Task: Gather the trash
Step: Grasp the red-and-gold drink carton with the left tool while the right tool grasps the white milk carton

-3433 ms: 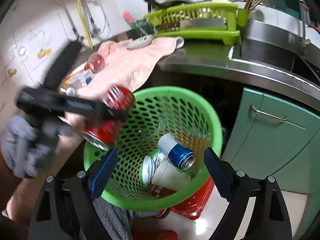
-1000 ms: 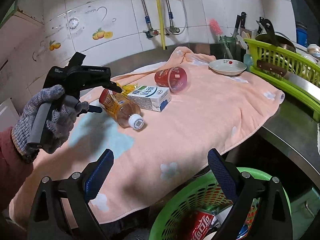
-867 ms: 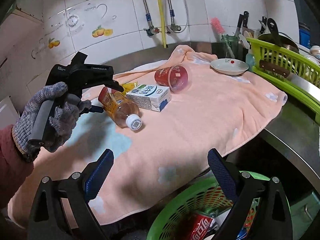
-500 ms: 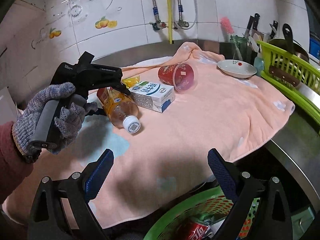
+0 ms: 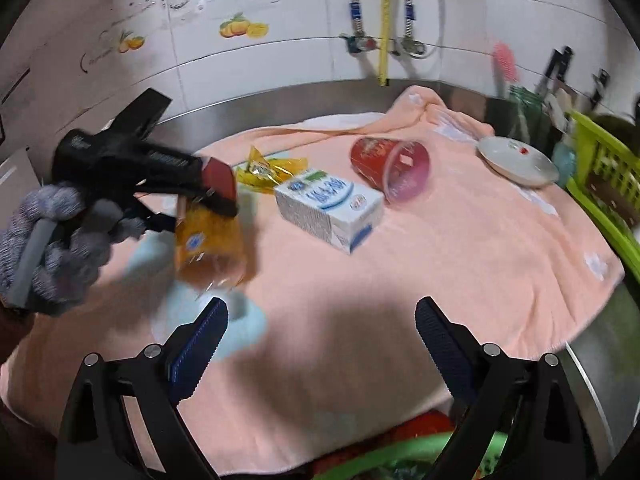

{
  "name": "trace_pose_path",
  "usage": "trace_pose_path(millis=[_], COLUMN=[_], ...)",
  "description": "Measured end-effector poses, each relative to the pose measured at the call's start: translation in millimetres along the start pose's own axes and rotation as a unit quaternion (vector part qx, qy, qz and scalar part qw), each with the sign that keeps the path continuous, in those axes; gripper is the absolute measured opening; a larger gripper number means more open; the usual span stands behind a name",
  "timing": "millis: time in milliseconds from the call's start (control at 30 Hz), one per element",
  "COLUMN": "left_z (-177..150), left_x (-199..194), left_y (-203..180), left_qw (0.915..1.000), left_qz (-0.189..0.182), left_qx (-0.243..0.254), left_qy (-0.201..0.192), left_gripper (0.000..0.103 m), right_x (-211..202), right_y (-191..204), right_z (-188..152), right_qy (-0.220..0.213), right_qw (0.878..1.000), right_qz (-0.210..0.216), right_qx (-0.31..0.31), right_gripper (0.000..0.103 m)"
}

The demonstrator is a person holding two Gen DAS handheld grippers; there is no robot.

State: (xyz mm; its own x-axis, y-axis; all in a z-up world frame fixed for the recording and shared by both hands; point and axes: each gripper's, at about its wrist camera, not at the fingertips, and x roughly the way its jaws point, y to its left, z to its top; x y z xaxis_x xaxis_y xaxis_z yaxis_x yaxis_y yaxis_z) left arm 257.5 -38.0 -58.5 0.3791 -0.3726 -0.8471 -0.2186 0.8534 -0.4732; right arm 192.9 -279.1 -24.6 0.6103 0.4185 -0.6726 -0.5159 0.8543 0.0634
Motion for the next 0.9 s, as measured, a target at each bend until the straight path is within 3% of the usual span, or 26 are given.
trace_pose_path(millis=[267,467,767,900], left_z=[-8,-6,0,-1], left_x=[-41,-47,-21,-18], left_y=[18,26,28,26], left_qw=[0.9987,0.9975,0.9926,0.9914], left_qz=[0.001,0.002,-0.014,-0.013], left_qx=[0.051,0.07,0.098,0.105], left_qy=[-0.007,0.009,0.069,0.077], left_gripper=[0.072,0.071,0.071,0.071], right_x=[49,94,147,162], right_y=[6,9,6,8], right_z=[53,84,95,94], right_qy=[0.023,0.054,0.109,0.121], right_qw=[0.996,0.989,0.979,0.975], right_qz=[0.037,0.042,0.043,0.037], right_qx=[-0.074,-0.132,-0.169,-0.182], right_gripper=[0.092,0.092,0.092,0.092])
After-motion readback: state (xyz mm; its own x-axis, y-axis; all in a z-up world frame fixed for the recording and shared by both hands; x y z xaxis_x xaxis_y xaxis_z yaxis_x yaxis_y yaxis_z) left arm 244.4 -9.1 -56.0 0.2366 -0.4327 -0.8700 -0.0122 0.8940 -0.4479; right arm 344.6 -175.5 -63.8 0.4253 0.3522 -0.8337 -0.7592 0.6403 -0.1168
